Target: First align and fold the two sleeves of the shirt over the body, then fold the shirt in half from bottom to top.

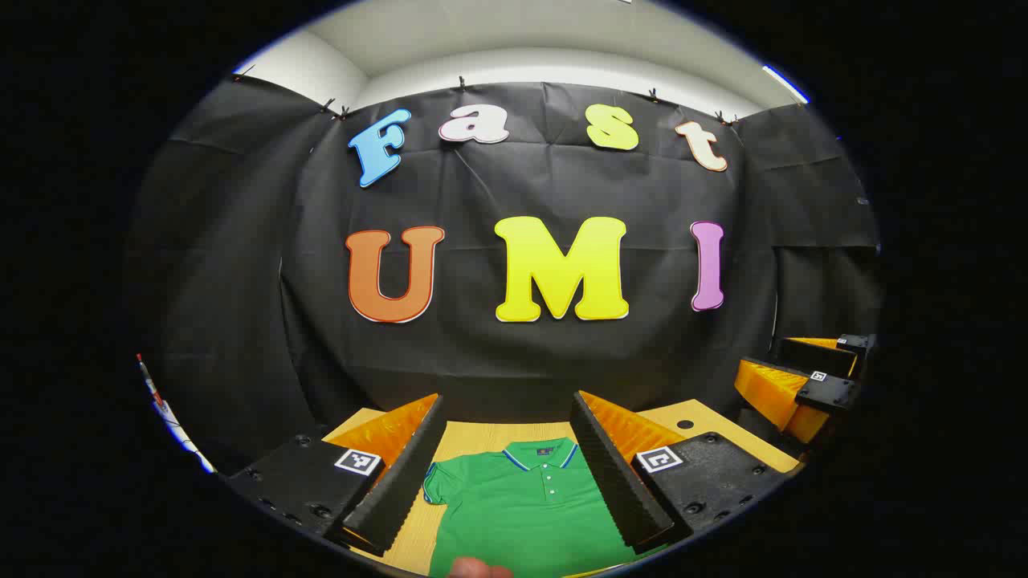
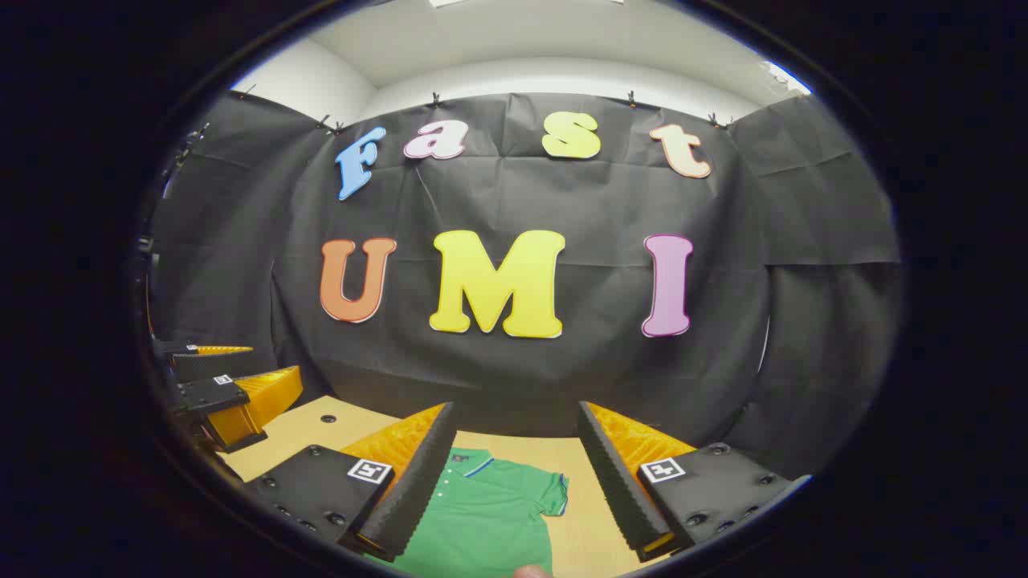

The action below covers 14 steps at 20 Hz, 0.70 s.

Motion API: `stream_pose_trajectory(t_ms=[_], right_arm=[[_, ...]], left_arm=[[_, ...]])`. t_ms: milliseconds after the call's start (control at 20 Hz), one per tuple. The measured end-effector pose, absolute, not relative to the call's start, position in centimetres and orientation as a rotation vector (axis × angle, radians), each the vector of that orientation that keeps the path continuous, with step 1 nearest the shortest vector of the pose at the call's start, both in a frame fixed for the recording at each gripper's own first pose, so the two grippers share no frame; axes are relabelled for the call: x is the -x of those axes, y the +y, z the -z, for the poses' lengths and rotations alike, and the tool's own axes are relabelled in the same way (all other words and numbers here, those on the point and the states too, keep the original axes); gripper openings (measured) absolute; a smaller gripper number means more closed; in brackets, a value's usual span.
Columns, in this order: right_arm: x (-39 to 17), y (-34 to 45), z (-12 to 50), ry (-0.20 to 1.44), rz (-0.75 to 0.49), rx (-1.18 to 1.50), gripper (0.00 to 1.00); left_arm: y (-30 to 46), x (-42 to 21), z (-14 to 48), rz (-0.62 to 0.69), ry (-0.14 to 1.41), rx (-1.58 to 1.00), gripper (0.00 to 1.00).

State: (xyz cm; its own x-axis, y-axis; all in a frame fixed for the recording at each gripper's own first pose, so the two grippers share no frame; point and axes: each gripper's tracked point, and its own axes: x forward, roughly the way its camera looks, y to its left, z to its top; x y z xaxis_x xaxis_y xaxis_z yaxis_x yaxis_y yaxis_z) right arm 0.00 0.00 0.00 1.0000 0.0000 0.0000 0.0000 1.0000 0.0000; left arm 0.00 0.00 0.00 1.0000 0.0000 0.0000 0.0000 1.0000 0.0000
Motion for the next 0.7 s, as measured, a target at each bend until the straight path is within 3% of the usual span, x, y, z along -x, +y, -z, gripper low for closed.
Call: stream_pose_trajectory(t_ms=[700], right_arm=[[0.22,-0.13,-0.37,-0.002,0.016,0.015,0.94]], left_arm=[[-0.2,-0.3,0.47,0.028,0.01,-0.001,0.99]])
